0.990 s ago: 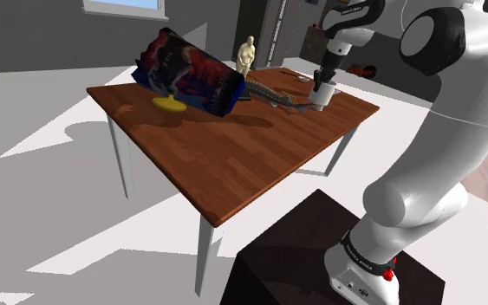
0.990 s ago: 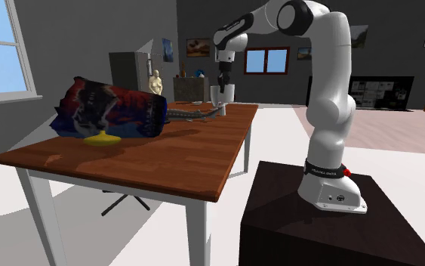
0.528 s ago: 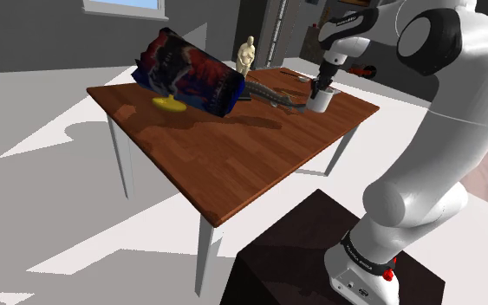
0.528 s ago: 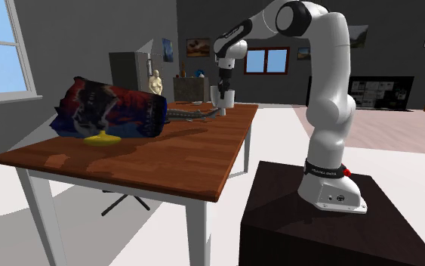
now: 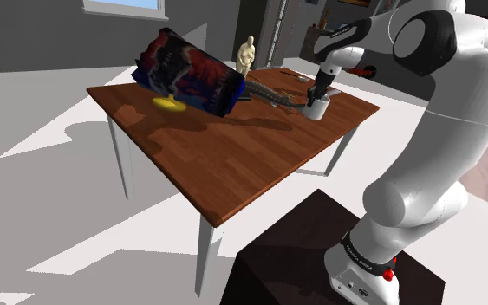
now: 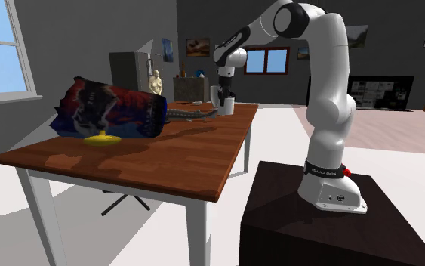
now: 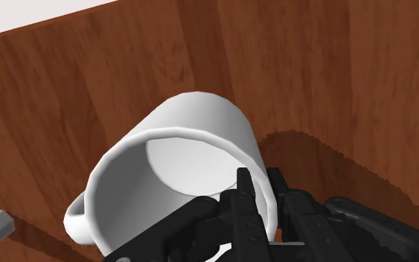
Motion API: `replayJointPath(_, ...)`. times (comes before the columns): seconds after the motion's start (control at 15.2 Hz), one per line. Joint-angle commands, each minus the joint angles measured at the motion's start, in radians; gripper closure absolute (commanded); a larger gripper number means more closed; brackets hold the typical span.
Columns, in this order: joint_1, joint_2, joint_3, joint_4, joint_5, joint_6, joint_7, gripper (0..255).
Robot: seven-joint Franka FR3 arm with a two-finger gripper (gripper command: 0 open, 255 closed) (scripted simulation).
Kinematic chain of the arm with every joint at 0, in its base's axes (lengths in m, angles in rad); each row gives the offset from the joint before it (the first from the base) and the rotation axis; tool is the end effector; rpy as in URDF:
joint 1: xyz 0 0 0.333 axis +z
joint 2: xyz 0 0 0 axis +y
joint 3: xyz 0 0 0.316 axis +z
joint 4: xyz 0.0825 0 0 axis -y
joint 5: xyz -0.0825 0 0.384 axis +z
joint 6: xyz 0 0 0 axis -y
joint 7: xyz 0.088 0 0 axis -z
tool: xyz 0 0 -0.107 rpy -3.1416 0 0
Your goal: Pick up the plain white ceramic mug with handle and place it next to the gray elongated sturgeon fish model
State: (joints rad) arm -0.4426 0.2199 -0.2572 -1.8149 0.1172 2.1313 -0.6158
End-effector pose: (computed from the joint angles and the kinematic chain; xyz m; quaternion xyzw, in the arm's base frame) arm 0.4889 -0.3929 0.4315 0.9962 -0.0660 0.0559 0.0133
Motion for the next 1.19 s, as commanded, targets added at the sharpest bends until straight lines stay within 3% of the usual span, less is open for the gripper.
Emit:
replayJointPath(0.0, -0.001, 0.011, 0.001, -0.014, 0.005, 0.026, -0.004, 255)
replayJointPath(0.79, -0.007, 0.077, 0.011, -0.089, 0.036, 0.164, -0.029, 255)
replayJointPath(1.12, -0.007, 0.077, 0.011, -0.089, 0.036, 0.164, -0.029, 255)
